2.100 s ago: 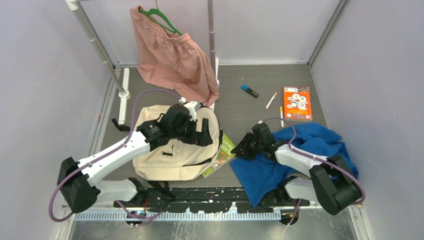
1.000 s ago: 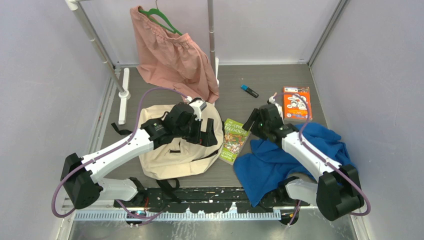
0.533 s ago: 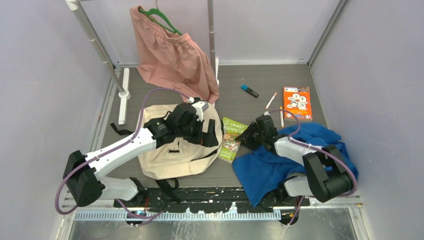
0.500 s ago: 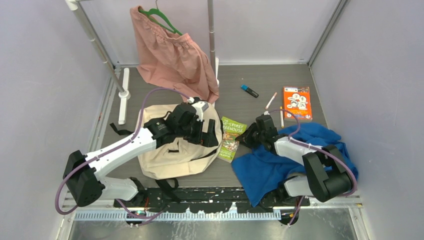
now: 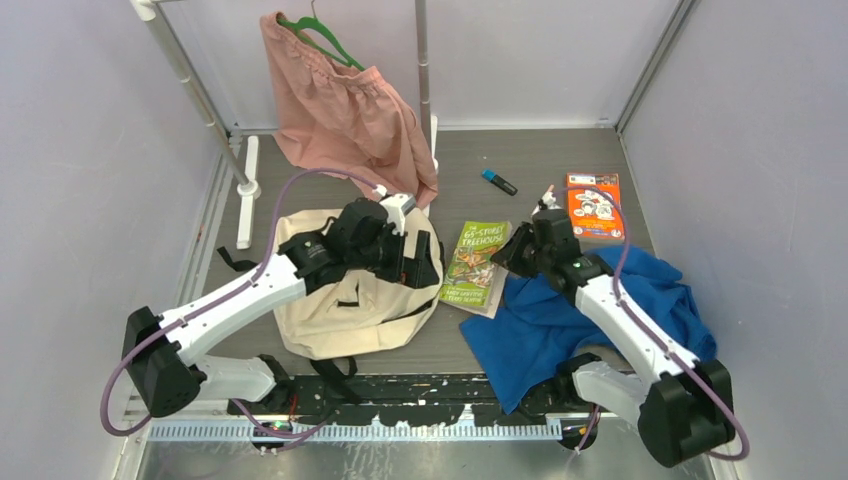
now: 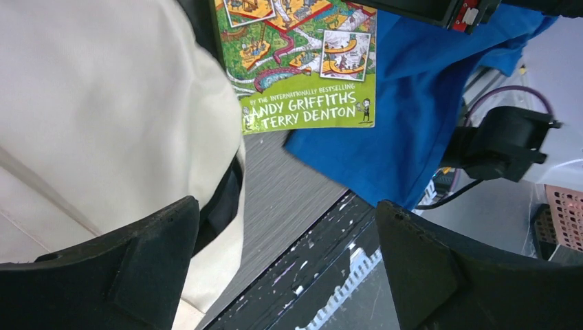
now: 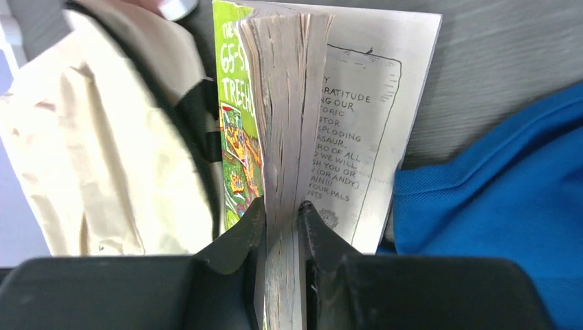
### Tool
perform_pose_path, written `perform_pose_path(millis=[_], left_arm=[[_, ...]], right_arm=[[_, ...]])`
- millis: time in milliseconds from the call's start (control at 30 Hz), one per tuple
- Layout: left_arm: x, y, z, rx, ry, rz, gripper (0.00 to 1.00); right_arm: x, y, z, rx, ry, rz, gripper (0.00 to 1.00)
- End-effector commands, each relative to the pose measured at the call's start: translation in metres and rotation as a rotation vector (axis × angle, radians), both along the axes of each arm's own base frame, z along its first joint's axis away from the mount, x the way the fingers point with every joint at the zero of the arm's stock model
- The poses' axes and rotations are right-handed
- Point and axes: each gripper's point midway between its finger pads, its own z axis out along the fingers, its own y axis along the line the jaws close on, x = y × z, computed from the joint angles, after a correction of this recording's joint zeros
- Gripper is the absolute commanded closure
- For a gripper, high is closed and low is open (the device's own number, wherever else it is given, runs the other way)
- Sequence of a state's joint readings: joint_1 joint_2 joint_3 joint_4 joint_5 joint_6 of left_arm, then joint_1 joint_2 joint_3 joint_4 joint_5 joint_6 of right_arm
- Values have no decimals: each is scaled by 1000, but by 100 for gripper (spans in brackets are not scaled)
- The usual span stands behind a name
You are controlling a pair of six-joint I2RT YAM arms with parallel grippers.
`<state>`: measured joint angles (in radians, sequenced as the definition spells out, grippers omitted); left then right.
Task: Pack the student bag
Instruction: Pick up the book from the center of the board.
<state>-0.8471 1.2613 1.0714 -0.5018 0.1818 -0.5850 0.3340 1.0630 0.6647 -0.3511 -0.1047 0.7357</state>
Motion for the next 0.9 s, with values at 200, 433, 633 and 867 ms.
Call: perform_pose_path(millis=[200,433,633,867], left_arm=[[11,-1,89,-229,-107,-128,0],[13,9,80,-329,8,-141,0],[12,-4,70,-389,105,-155,2],[13,-17,72,-496,162,-159,30]], right_arm=[[-20,18,127,108,-335,281,99],[-54,51,159,296,-445,516,99],[-69,71,174,461,-466,644,99],[-69,84,175,611,-430,713,99]])
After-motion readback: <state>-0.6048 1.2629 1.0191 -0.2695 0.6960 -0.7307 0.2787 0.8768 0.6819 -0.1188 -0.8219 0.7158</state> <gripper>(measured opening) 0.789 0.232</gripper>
